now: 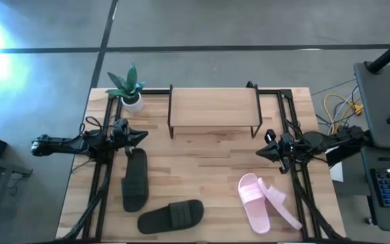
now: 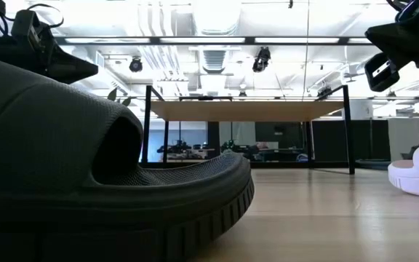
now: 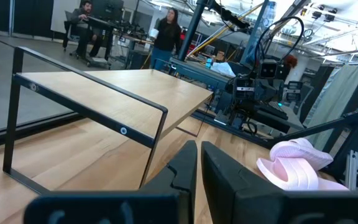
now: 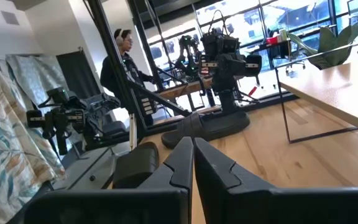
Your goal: Pick and place slides into the shelf
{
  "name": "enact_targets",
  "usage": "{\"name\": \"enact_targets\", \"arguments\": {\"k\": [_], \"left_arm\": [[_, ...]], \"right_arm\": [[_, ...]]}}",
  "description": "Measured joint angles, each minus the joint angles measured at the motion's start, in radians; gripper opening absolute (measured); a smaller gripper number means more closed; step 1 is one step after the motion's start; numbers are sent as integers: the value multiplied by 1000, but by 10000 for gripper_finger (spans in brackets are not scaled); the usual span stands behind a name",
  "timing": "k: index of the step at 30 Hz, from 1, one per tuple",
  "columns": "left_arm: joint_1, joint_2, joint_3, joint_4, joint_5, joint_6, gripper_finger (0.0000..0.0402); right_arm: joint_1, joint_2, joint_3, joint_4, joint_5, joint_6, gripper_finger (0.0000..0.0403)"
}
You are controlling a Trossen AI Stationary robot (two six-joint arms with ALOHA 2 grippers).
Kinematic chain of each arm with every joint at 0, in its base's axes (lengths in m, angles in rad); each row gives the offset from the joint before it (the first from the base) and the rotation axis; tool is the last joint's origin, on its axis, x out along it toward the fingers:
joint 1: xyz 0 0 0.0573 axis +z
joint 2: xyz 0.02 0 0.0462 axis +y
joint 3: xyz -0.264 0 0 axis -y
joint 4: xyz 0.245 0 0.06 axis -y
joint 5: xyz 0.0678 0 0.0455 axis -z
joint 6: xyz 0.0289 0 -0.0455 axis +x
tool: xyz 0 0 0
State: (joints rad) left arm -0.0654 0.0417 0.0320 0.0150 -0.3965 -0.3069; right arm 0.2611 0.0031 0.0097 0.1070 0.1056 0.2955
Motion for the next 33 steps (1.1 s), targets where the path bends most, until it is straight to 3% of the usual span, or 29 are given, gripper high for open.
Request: {"name": "enact_targets", "arguments": {"k": [17, 20, 23, 29, 33], "left_arm": [[0, 0, 0, 0, 0, 0, 8], [0, 0, 0, 0, 0, 0, 8], [0, 0, 0, 0, 0, 0, 8], [0, 0, 0, 1, 0, 0, 8], [0, 0, 0, 1, 0, 0, 8]], "right_arm": [[0, 0, 0, 0, 0, 0, 9], [0, 9, 1, 54, 98, 28, 9], [0, 11, 1, 97, 154, 177, 9], [0, 11, 1, 204, 134, 744, 9], [0, 10, 0, 219, 144, 911, 9]]}}
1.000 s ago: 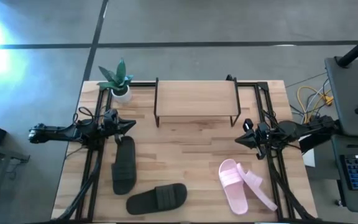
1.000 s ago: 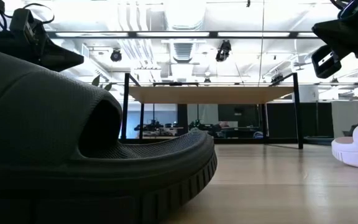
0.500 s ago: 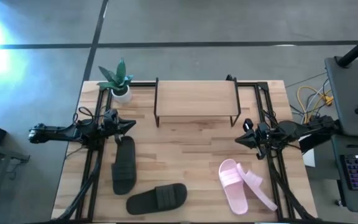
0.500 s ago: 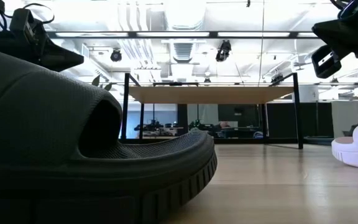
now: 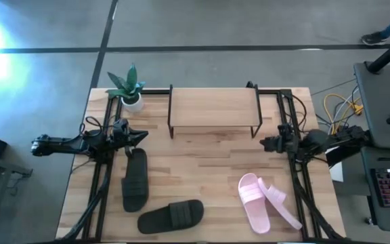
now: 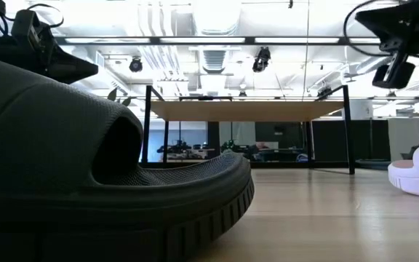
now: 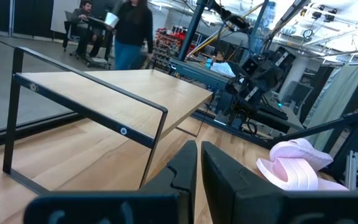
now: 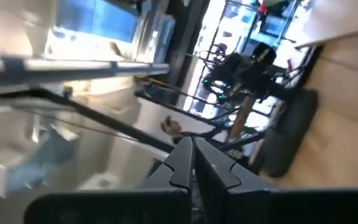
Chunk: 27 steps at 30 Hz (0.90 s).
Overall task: Pick and place slides into the shelf
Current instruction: Put the right pink slipper on the shelf
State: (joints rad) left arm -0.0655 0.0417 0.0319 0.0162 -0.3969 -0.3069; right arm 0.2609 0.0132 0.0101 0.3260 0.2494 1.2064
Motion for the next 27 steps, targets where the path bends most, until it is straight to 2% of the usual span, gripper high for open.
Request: {"name": "enact_targets", "arguments": {"k": [5, 9, 12, 15, 18, 22, 27], "left_arm": [[0, 0, 0, 0, 0, 0, 8], [0, 0, 0, 0, 0, 0, 8], [0, 0, 0, 0, 0, 0, 8], [0, 0, 0, 0, 0, 0, 8], [0, 0, 0, 0, 0, 0, 8], [0, 0, 0, 0, 0, 0, 8], [0, 0, 0, 0, 0, 0, 8]], "right_arm": [[1, 14, 0, 184, -155, -62, 9], [1, 66, 11, 470, -249, -231, 9], [0, 132, 106, 504, -270, -402, 9], [1, 250, 270, 315, -288, -535, 9], [1, 394, 470, -33, -285, -621, 9], [1, 578, 717, -537, -266, -629, 9], [30, 755, 919, -918, -208, -573, 9]]}}
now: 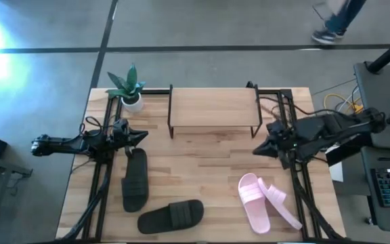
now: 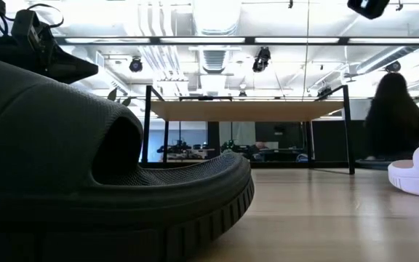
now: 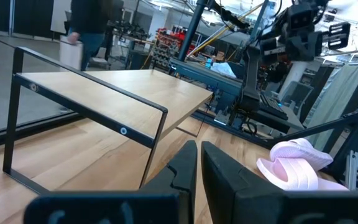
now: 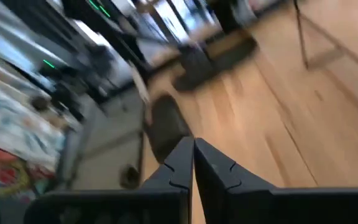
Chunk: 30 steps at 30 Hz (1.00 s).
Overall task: Pick and place slides into the shelf
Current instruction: Put the right pink slipper on the shelf
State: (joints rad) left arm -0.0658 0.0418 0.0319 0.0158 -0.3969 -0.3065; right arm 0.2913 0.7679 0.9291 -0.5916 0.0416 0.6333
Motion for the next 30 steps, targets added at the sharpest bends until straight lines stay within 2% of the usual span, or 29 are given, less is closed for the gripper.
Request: {"name": "enact_targets", "arguments": {"k": [4, 11, 16, 20, 24, 27, 30], "left_arm": [[0, 0, 0, 0, 0, 0, 8], [0, 0, 0, 0, 0, 0, 8], [0, 0, 0, 0, 0, 0, 8], [0, 0, 0, 0, 0, 0, 8], [0, 0, 0, 0, 0, 0, 8], [0, 0, 0, 1, 0, 0, 8], [0, 0, 0, 1, 0, 0, 8]], "right_arm": [[47, 98, 121, -207, 12, 103, 9], [172, 215, 284, -636, -21, 452, 9], [292, 255, 314, -829, -53, 735, 9], [340, 271, 284, -983, -68, 995, 9], [342, 278, 219, -963, -210, 1073, 9], [352, 290, 167, -963, -351, 1081, 9], [370, 301, 114, -958, -444, 1071, 9]]}}
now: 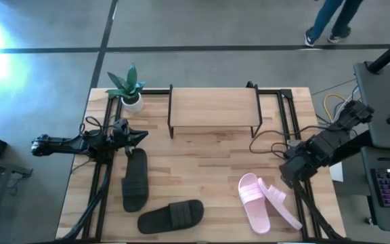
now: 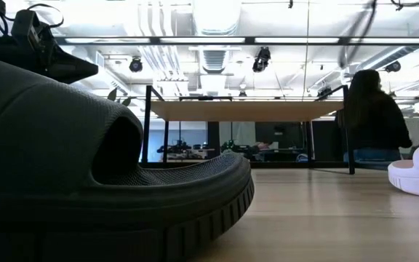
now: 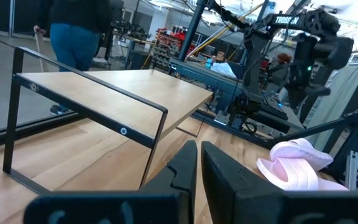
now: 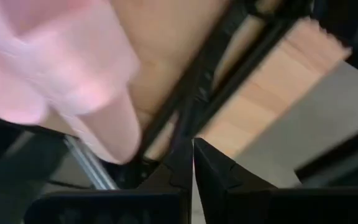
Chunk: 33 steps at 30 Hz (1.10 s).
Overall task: Pick and place slides into the shelf
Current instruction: Put the right pink slipper on the shelf
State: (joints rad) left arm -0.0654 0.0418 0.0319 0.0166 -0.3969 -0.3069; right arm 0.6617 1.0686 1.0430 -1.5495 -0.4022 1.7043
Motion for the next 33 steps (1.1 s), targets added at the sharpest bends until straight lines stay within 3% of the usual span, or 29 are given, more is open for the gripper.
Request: {"name": "enact_targets", "arguments": {"k": [11, 16, 19, 21, 33], "left_arm": [[0, 0, 0, 0, 0, 0, 8], [0, 0, 0, 0, 0, 0, 8], [0, 0, 0, 1, 0, 0, 8], [0, 0, 0, 1, 0, 0, 8], [0, 0, 0, 1, 0, 0, 8]], "right_arm": [[16, 1, -108, 272, -12, -157, 9], [14, 7, -116, 329, 144, -288, 9], [14, 16, -99, 341, 277, -212, 9], [10, 19, -90, 363, 307, -125, 9], [-45, 57, -123, 393, 238, -36, 13]]}}
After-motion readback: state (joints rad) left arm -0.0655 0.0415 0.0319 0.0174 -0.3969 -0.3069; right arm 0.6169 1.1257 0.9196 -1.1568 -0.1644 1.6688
